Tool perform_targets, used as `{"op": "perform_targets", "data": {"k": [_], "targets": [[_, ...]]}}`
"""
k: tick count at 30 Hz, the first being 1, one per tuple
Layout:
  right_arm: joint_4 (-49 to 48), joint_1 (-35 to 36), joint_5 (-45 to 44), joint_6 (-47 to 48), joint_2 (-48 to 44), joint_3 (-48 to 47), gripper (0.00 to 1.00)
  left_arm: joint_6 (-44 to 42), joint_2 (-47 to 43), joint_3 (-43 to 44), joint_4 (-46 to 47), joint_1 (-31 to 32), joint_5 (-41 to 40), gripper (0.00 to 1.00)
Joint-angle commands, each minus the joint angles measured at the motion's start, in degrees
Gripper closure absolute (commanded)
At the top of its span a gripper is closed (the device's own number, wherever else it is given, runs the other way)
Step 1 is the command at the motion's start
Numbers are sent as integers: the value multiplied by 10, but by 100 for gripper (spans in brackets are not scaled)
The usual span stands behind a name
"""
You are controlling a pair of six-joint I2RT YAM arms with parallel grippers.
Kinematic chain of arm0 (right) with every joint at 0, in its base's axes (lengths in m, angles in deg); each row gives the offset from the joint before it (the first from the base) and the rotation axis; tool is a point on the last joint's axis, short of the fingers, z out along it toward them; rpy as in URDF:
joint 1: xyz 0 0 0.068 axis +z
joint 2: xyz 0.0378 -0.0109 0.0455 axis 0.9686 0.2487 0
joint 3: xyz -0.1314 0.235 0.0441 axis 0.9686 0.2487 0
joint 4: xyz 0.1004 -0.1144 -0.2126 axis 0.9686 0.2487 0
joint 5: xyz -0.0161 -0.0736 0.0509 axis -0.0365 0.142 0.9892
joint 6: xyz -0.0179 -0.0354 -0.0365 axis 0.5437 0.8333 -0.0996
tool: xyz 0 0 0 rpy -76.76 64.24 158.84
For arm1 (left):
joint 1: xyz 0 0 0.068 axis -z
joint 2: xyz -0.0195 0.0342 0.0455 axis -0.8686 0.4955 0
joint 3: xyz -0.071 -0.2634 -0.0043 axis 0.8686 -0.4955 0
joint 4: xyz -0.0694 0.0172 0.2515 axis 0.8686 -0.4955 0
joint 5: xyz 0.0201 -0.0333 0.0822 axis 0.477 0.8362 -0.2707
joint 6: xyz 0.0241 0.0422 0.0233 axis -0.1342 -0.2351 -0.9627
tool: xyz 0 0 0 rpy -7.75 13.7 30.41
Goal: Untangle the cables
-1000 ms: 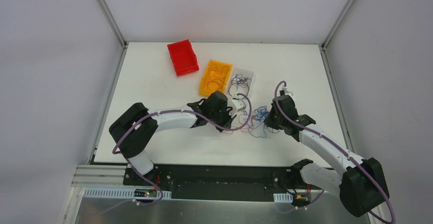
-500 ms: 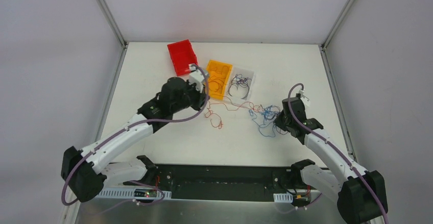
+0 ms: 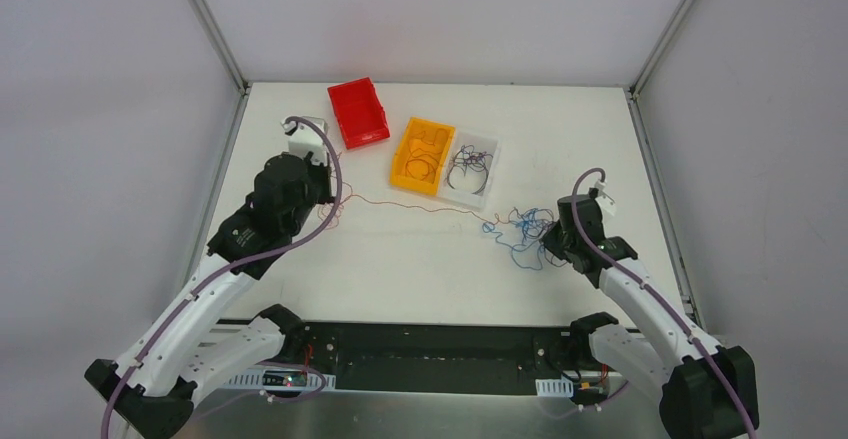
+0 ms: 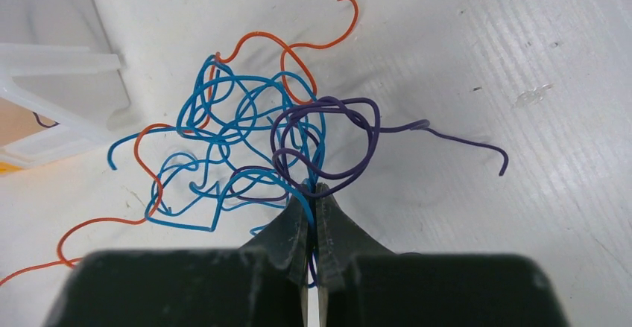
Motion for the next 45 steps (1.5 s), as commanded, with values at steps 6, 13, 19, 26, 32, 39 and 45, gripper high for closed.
{"op": "perform_targets", "data": {"k": [6, 13, 19, 26, 32, 39, 45], "targets": [[55, -16, -94, -61, -28, -4, 100, -35, -15, 59, -47, -72, -221, 100], [97, -32, -160, -120, -58, 2, 100, -25, -22, 61, -46, -122, -224, 100], [-62, -29, 190, 58, -89, 25, 90, -6, -35, 43, -20, -122, -16, 100], [-54, 29, 215, 144, -82, -26, 26, -19, -28, 65, -1, -122, 191, 100], [-138, 121, 301, 218, -27, -83, 25, -22, -17, 90, 2, -122, 315, 100], [-232, 262, 316, 298, 105, -186, 24, -2, -17, 106, 5, -122, 367, 100], [-270, 337, 297, 346, 222, -282, 22, 13, -25, 115, 5, -122, 392, 100]]}}
